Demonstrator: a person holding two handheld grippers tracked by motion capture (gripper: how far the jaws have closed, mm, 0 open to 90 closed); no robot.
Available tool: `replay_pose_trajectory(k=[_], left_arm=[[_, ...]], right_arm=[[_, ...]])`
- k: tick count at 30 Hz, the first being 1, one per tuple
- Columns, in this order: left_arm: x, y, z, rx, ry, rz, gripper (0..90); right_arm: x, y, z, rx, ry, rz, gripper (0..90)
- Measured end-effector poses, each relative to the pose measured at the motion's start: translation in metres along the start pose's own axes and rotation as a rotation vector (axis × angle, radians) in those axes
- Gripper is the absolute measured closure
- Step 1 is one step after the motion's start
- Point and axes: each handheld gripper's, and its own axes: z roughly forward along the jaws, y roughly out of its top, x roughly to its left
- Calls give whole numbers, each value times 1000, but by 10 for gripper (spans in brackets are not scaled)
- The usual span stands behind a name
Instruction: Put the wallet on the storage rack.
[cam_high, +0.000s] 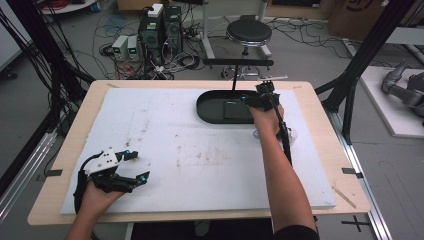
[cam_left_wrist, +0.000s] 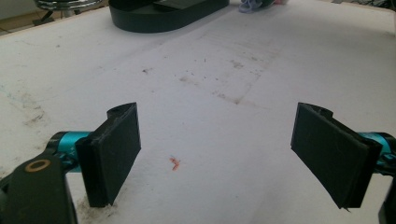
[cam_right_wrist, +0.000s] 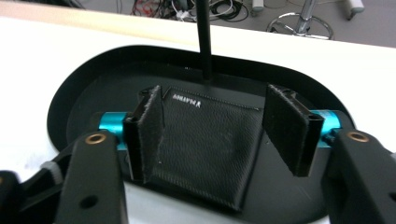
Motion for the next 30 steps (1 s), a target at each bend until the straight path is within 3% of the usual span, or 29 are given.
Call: replay_pose_trajectory(k=[5,9,19,30], left_arm=[[-2,2,-1,-9,2,3,157],[-2,3,-1,-16,2,-3,158],[-2,13,7,-9,-4,-13,157],[3,35,23,-65,-1,-33,158]], right_arm=[[1,0,-20,39,-2,-53,326],[-2,-8,-35,-5,17,-62,327],[-26,-61,-82,-46,99,-73,271],[-33,-100,-103,-112,181,-73,202]])
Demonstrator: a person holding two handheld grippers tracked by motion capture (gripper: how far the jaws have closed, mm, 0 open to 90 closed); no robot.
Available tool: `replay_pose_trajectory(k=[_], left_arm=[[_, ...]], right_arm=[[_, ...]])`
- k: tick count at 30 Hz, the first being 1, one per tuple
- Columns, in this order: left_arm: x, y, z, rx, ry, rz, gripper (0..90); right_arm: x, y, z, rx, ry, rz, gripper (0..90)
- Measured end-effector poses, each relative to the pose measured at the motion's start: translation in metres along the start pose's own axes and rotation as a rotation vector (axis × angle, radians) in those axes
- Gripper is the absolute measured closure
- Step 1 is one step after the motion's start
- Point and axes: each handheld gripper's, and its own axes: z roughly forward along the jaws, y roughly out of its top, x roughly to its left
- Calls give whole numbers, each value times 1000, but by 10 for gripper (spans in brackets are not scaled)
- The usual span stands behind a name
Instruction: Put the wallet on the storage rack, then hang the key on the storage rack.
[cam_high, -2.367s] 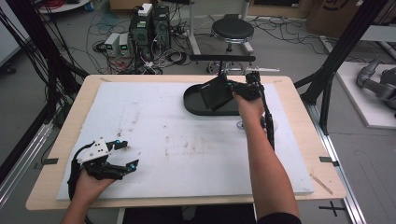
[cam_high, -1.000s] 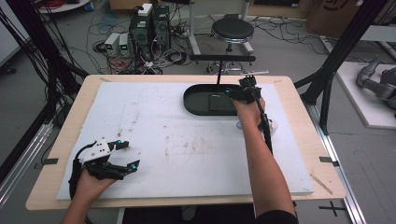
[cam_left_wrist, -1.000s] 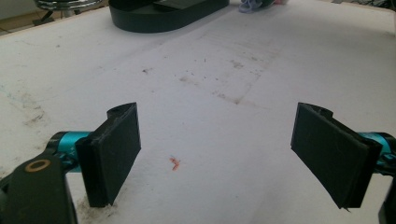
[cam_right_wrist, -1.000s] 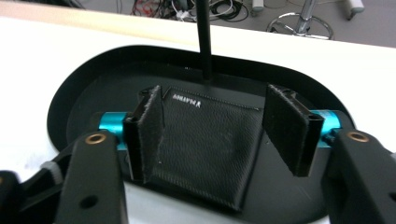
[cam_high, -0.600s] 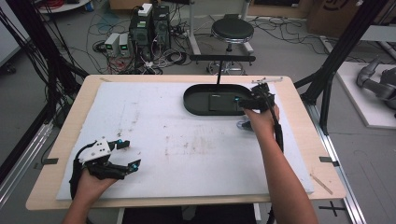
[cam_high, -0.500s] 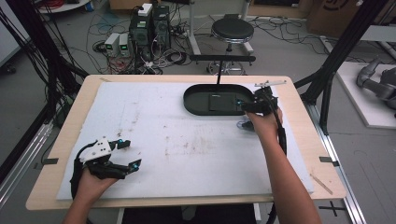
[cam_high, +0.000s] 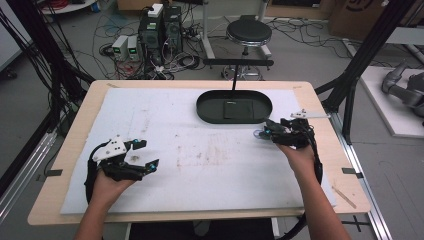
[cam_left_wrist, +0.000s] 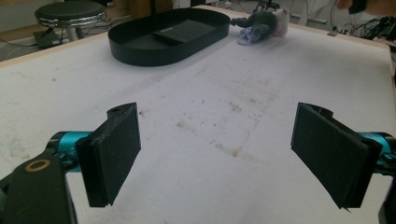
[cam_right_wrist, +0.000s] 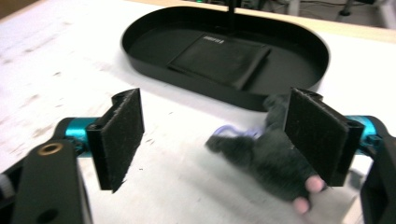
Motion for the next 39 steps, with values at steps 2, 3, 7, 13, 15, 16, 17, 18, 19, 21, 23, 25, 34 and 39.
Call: replay_pose_trajectory(k=[2,3,7,13,15,16,17,18,19,21,23,25,34,39], left_arm=[[1,2,3,-6,1,-3,158],[2,2,3,-3,0,0,158],[2,-3,3,17,-2,2,158],[4,-9,-1,26,0,-5,158],[6,-10,-2,30,-1,-6,158],[6,-11,-3,30,1,-6,157],[7,-11,-3,30,1,-5,157],[7,-11,-4,31,5,-5,157],[7,-11,-5,30,6,-5,157],[7,-12,-5,31,8,-6,158],[7,-12,-5,34,10,-4,158],[6,-11,-5,36,8,0,158],[4,-12,-5,45,2,8,158],[4,-13,-7,46,10,6,158]], right_arm=[[2,-5,-2,-7,6,-15,194],[4,-8,-3,-11,9,-24,194],[12,-19,-4,-30,34,-54,189],[19,-31,-2,-50,47,-63,189],[22,-33,0,-44,52,-66,189],[23,-34,0,-48,49,-66,189],[23,-34,0,-48,49,-66,189],[23,-34,0,-49,49,-67,189],[23,-35,0,-51,45,-70,189],[22,-35,-1,-51,41,-69,189],[20,-36,-1,-50,40,-69,189],[20,-36,-2,-46,37,-69,189],[14,-35,-9,-61,24,-89,189],[5,-32,-8,-53,18,-94,189]])
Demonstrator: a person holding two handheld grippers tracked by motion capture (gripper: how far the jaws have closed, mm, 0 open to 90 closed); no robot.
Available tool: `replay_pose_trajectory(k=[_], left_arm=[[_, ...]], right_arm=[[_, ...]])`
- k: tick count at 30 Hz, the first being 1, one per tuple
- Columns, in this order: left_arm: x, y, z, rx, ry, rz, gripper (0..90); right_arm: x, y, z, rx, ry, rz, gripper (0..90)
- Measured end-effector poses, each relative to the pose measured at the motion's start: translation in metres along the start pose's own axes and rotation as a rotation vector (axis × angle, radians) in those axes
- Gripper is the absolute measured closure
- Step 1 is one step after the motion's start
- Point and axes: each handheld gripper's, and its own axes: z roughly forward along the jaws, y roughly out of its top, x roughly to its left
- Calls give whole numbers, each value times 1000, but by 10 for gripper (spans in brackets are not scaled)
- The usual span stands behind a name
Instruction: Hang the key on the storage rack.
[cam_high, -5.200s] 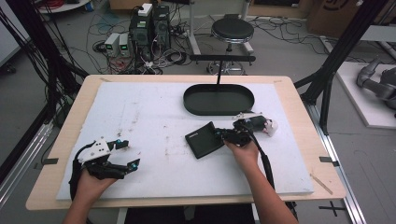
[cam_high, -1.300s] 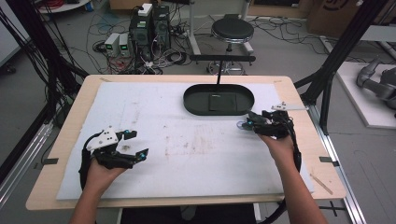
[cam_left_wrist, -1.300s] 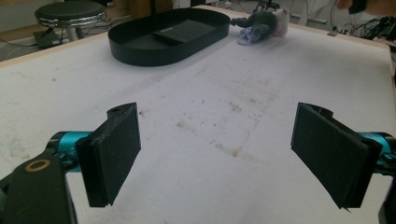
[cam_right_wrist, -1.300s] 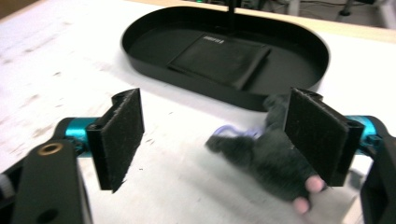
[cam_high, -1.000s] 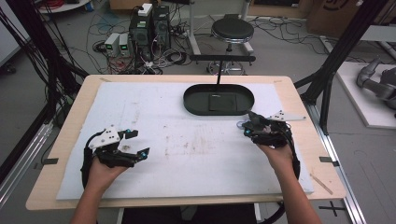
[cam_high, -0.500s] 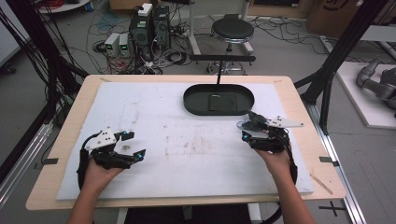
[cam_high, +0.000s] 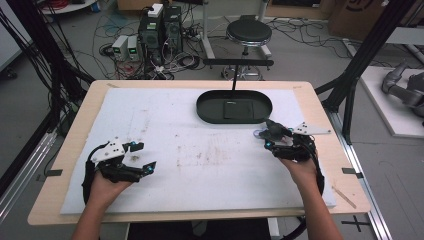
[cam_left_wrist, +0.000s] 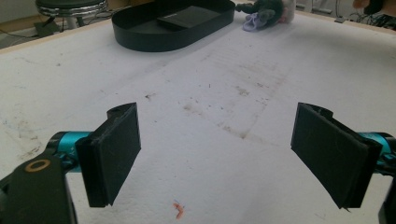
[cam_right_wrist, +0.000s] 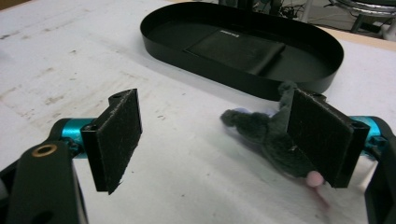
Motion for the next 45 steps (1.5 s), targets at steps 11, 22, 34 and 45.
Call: replay_pose_trajectory(k=[11,22,34,45], left_arm=[[0,-2,3,11,-3,-4,158],[1,-3,2,15,1,-9,158],[2,-5,1,17,2,-11,157],[2,-6,0,16,1,-14,158]], right_arm=[[-30,16,15,102,-19,-65,189],[-58,28,42,237,-22,-132,190],[-73,12,71,393,2,-149,200],[-72,10,71,443,22,-153,338]])
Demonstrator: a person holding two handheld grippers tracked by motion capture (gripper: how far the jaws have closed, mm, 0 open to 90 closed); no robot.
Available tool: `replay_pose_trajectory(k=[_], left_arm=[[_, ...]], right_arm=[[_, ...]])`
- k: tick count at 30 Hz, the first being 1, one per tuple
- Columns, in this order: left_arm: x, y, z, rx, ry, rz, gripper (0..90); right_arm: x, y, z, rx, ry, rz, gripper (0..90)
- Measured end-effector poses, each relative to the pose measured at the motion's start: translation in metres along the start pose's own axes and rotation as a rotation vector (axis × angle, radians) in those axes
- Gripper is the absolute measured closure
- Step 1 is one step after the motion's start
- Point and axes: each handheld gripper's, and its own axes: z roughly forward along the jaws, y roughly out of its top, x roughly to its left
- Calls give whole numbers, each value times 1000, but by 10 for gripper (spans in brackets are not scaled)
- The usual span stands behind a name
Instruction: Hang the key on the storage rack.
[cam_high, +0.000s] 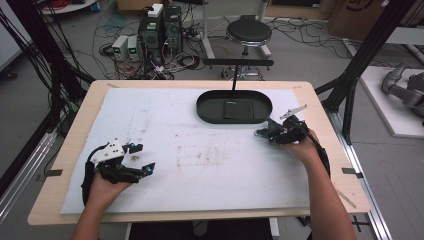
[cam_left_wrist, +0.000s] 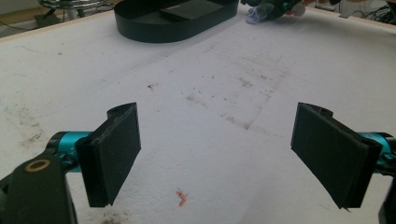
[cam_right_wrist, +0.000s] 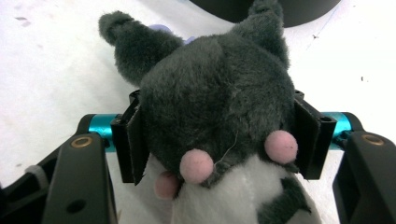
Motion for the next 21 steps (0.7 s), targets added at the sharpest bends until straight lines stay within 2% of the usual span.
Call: replay_pose_trajectory(k=[3,4,5,7,9,12,13,21], left_arm=[[0,1,1,-3,-1,0,158],[-1,1,1,-1,-1,1,158],[-1,1,1,-1,-1,1,158],[-1,1,1,-4,-3,4,158],[-2,2,0,-7,-4,2,158],[-2,3,0,-11,-3,5,158],[-2,3,0,-13,-3,4,158],[-3,5,-2,-21,-5,6,158]], right_arm=[[0,1,-8,-37,3,8,340],[0,1,-17,-67,-2,19,341],[0,1,-17,-67,-2,19,341],[-1,2,-31,-109,-11,40,341],[-2,3,-35,-108,-15,39,341],[-3,9,-50,-134,-34,36,341],[-3,14,-60,-154,-45,38,341],[-4,38,-87,-208,-79,43,341]])
